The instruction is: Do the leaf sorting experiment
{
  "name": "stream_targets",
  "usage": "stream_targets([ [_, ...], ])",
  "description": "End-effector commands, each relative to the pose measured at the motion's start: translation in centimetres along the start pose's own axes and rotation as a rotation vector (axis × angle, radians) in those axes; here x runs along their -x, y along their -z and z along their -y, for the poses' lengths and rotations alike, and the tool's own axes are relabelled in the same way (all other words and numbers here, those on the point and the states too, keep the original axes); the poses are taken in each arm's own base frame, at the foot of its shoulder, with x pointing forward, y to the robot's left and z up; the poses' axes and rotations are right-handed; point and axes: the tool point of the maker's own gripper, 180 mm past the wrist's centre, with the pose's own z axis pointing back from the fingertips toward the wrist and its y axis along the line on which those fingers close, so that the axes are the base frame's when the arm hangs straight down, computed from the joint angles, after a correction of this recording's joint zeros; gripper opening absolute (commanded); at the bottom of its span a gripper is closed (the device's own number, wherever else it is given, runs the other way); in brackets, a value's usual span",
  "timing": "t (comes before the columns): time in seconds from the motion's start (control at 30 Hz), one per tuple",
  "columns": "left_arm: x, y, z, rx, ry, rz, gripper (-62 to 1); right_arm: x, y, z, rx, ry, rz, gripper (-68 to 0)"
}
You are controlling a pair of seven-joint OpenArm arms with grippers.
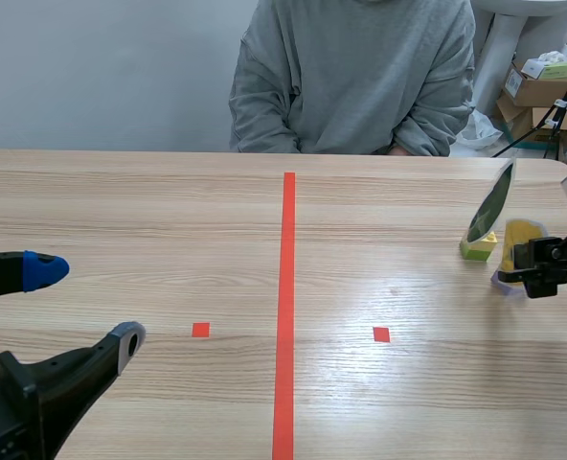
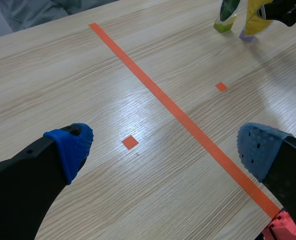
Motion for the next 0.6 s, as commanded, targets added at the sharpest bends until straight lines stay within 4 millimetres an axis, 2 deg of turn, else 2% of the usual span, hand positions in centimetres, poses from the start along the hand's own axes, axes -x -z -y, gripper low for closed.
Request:
stream_targets([
  [0.0, -1.0, 0.0, 0.1, 0.001, 0.0, 0.036, 0.8, -1.8, -0.2, 0.7, 0.01, -0.019, 0.047, -38.2],
  [0.13, -1.0, 0.0, 0.1, 0.001, 0.0, 0.036, 0.8, -1.9, -0.2, 0.7, 0.01, -0.019, 0.052, -22.9],
  [0.3, -1.0, 0.0, 0.1, 0.001, 0.0, 0.036, 0.8, -1.9, -0.2, 0.7, 0.009, -0.019, 0.05, -8.9],
  [0.43, -1.0, 0.0, 0.1, 0.001, 0.0, 0.036, 0.8, -1.4, -0.2, -0.1, -0.031, -0.026, 0.029, -7.9],
  [0.57, -1.0, 0.0, 0.1, 0.001, 0.001, 0.035, 0.8, -0.9, -1.3, -1.9, -0.117, -0.032, 0.035, -8.0],
])
